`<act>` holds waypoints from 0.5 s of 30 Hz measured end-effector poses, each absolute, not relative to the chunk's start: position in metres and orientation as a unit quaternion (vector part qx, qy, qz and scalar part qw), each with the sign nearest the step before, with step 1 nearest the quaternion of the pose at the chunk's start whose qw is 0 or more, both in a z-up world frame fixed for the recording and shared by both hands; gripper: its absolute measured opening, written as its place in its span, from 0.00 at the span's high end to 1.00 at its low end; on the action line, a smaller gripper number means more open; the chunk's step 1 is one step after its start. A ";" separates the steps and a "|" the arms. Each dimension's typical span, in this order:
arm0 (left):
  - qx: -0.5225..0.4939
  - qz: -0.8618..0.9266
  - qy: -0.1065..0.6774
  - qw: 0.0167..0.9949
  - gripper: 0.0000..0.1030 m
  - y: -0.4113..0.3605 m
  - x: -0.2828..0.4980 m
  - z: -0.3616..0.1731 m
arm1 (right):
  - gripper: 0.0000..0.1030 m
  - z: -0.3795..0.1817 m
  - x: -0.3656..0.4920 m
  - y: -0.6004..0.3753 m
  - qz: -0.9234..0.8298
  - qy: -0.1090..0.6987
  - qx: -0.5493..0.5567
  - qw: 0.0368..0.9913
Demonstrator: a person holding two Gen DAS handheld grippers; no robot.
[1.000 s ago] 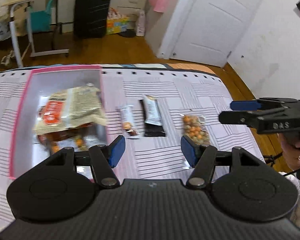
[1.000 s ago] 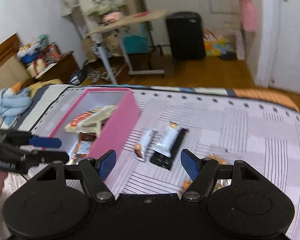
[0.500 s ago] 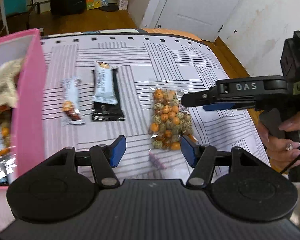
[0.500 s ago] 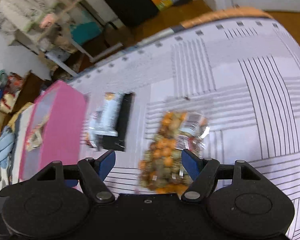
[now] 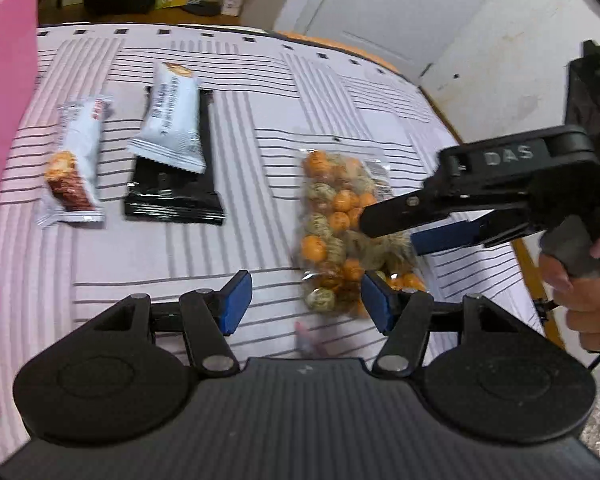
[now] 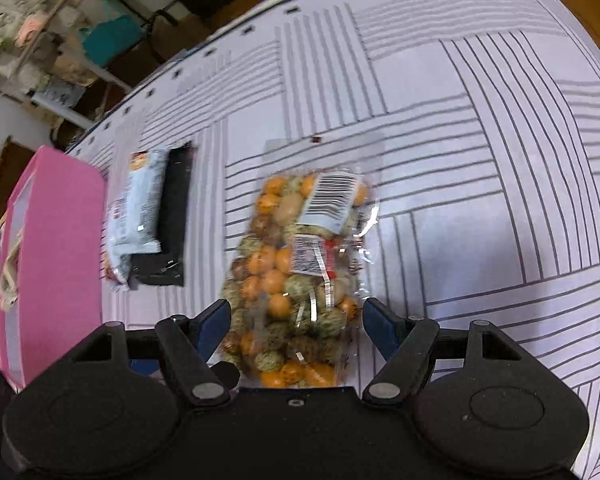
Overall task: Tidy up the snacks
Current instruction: 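Close the right tool on the second coated-peanut bag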
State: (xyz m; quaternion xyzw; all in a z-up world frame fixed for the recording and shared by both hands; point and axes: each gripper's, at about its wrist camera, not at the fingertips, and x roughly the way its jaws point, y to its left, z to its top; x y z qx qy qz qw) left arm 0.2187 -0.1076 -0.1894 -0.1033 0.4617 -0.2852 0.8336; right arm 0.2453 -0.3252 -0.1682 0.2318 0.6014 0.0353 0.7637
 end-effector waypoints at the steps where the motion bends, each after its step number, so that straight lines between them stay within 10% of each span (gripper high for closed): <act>1: -0.096 -0.288 0.454 0.838 0.42 -0.111 0.218 -0.190 | 0.25 -0.171 0.247 -0.326 0.035 0.602 0.236 0.762; 15: -0.129 -0.345 0.467 0.804 0.49 -0.122 0.220 -0.205 | 0.00 -0.181 0.254 -0.279 0.055 0.613 0.113 0.780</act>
